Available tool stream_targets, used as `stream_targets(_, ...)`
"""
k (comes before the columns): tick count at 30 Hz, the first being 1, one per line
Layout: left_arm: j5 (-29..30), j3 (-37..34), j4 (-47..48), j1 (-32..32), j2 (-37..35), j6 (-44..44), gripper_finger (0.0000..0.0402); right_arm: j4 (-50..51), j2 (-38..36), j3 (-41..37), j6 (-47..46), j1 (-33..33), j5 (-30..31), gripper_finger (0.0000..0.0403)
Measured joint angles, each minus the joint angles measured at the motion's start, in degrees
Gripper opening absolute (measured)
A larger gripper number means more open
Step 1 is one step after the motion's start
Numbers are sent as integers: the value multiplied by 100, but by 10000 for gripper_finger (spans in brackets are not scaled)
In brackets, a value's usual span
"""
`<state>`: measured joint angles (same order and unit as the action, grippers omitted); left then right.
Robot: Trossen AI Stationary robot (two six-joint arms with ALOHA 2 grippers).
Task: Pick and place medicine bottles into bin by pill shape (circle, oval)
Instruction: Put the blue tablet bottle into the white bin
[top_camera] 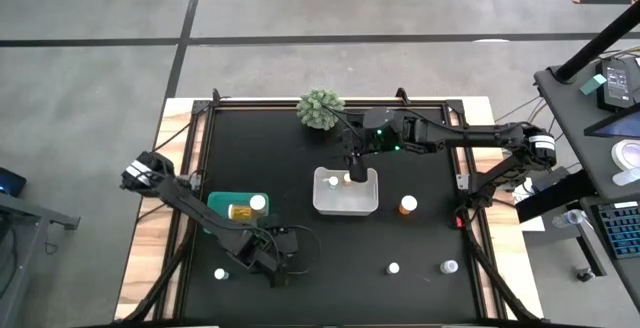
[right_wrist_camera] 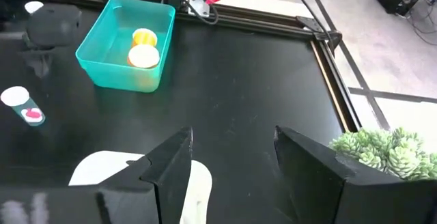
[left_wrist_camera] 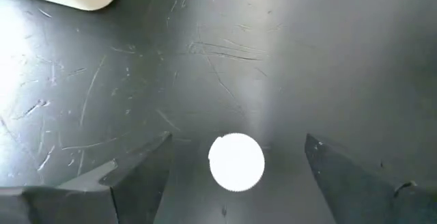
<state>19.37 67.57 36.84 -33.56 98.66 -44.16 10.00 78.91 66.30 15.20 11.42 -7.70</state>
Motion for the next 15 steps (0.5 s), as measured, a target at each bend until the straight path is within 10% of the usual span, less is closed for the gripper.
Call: stream_targets(15, -82, -24, -177, 7, 169, -354, 180, 13, -2, 0, 40, 0, 0, 201)
